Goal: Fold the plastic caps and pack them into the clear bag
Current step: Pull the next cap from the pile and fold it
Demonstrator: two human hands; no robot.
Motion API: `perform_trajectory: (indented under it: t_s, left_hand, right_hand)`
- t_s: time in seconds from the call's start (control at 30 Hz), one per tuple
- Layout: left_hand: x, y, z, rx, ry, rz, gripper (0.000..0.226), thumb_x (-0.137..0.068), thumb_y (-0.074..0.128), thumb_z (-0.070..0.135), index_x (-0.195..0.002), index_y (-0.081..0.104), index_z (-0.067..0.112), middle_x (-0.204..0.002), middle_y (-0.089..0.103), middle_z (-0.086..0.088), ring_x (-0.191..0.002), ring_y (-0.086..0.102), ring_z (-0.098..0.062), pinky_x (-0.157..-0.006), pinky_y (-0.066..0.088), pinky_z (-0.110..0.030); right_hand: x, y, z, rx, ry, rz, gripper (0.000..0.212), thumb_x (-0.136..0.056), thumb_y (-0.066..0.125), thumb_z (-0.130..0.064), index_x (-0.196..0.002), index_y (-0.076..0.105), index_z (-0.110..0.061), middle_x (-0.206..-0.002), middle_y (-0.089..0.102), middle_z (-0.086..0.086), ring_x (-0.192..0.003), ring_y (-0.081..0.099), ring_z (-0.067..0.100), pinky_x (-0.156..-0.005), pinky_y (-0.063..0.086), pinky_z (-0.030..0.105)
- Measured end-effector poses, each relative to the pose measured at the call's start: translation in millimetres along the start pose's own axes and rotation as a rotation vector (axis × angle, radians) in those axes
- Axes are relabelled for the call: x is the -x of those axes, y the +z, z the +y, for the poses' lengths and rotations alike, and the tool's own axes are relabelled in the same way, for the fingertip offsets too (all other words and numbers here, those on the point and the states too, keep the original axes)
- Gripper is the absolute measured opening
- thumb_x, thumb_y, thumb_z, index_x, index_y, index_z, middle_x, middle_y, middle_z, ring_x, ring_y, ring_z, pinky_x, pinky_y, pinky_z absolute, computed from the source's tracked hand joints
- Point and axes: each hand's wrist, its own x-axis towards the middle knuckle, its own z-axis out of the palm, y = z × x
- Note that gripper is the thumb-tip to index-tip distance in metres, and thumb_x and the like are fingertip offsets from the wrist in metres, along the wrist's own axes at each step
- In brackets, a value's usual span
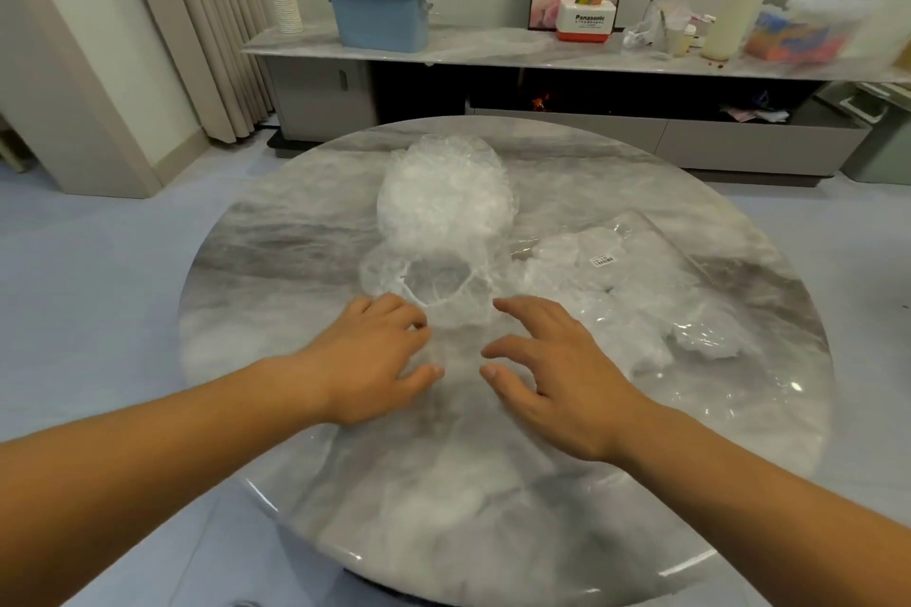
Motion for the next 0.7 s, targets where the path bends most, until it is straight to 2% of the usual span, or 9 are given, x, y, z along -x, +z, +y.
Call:
perform_trajectory:
  t_s: [0.13, 0.2, 0.33, 0.4, 0.47, 0.53, 0.57, 0.63, 0.7]
  left_hand:
    - [48, 15, 23, 0.094, 0.072, -0.1, 0.056, -0.099, 0.028, 0.064, -0.132, 0.055, 0.028, -0.139, 0.044, 0.01, -0.128, 0.038, -0.01, -0.11, 0.027, -0.029]
    - [64, 19, 30, 0.174, 0.098, -0.114, 0.054, -0.099, 0.03, 0.063, -0.131, 0.055, 0.028, -0.136, 0.046, 0.01, -0.122, 0.044, -0.01, -0.108, 0.032, -0.028]
    - [86, 22, 32, 0.316, 0.153, -0.112, 0.05, -0.101, 0.035, 0.059, -0.134, 0.055, 0.029, -0.134, 0.045, 0.015, -0.115, 0.049, -0.006, -0.102, 0.041, -0.028]
    - [92, 25, 26, 0.377, 0.168, -0.081, 0.049, -0.101, 0.038, 0.057, -0.141, 0.051, 0.034, -0.143, 0.04, 0.018, -0.128, 0.041, -0.002, -0.109, 0.035, -0.025]
    - [96, 28, 19, 0.401, 0.175, -0.067, 0.047, -0.099, 0.041, 0.059, -0.142, 0.05, 0.042, -0.156, 0.028, 0.02, -0.142, 0.025, 0.002, -0.118, 0.024, -0.023]
    - [97, 29, 12, 0.414, 0.176, -0.092, 0.046, -0.098, 0.043, 0.06, -0.141, 0.05, 0.046, -0.162, 0.015, 0.022, -0.149, 0.009, 0.003, -0.122, 0.015, -0.023]
    - [97, 30, 9, 0.417, 0.173, -0.109, 0.046, -0.097, 0.044, 0.06, -0.141, 0.05, 0.047, -0.163, 0.014, 0.022, -0.149, 0.008, 0.004, -0.122, 0.013, -0.023]
    - [94, 31, 3, 0.454, 0.156, -0.1, 0.048, -0.095, 0.046, 0.06, -0.14, 0.054, 0.043, -0.157, 0.032, 0.022, -0.143, 0.025, 0.006, -0.119, 0.023, -0.023]
    - [92, 31, 0, 0.61, 0.067, -0.066, 0.045, -0.092, 0.057, 0.055, -0.134, 0.059, 0.038, -0.136, 0.055, 0.024, -0.126, 0.047, 0.009, -0.109, 0.039, -0.021]
  right_hand:
    - [16, 15, -12, 0.07, -0.146, -0.205, 0.071, -0.094, 0.015, -0.074, -0.131, 0.063, -0.038, -0.167, 0.019, -0.011, -0.155, 0.002, 0.009, -0.123, 0.004, 0.03]
    - [27, 23, -19, 0.059, -0.199, -0.27, 0.07, -0.096, 0.013, -0.071, -0.132, 0.062, -0.037, -0.164, 0.026, -0.011, -0.152, 0.009, 0.007, -0.121, 0.002, 0.024]
    - [43, 30, -25, 0.014, -0.235, -0.319, 0.064, -0.099, 0.018, -0.061, -0.129, 0.065, -0.031, -0.15, 0.045, -0.011, -0.141, 0.034, 0.004, -0.119, 0.017, 0.025]
    - [48, 30, -25, 0.003, -0.246, -0.312, 0.059, -0.102, 0.021, -0.056, -0.128, 0.066, -0.028, -0.145, 0.051, -0.013, -0.136, 0.039, 0.003, -0.117, 0.024, 0.027]
    - [50, 30, -24, -0.024, -0.243, -0.299, 0.054, -0.104, 0.025, -0.052, -0.129, 0.065, -0.026, -0.14, 0.056, -0.014, -0.133, 0.043, 0.001, -0.115, 0.029, 0.029]
    - [50, 29, -25, -0.037, -0.248, -0.288, 0.053, -0.106, 0.026, -0.048, -0.129, 0.066, -0.023, -0.135, 0.061, -0.014, -0.13, 0.047, 0.002, -0.112, 0.032, 0.029]
    - [49, 29, -25, -0.053, -0.248, -0.275, 0.054, -0.106, 0.026, -0.049, -0.127, 0.067, -0.021, -0.133, 0.063, -0.012, -0.128, 0.051, 0.004, -0.111, 0.034, 0.028]
    - [48, 27, -24, -0.171, -0.181, -0.23, 0.056, -0.103, 0.03, -0.05, -0.124, 0.07, -0.017, -0.128, 0.067, -0.011, -0.122, 0.056, 0.004, -0.107, 0.038, 0.022]
    - [44, 24, -23, -0.38, -0.001, -0.2, 0.048, -0.098, 0.041, -0.05, -0.125, 0.071, -0.023, -0.127, 0.065, -0.019, -0.119, 0.056, -0.005, -0.103, 0.04, 0.015]
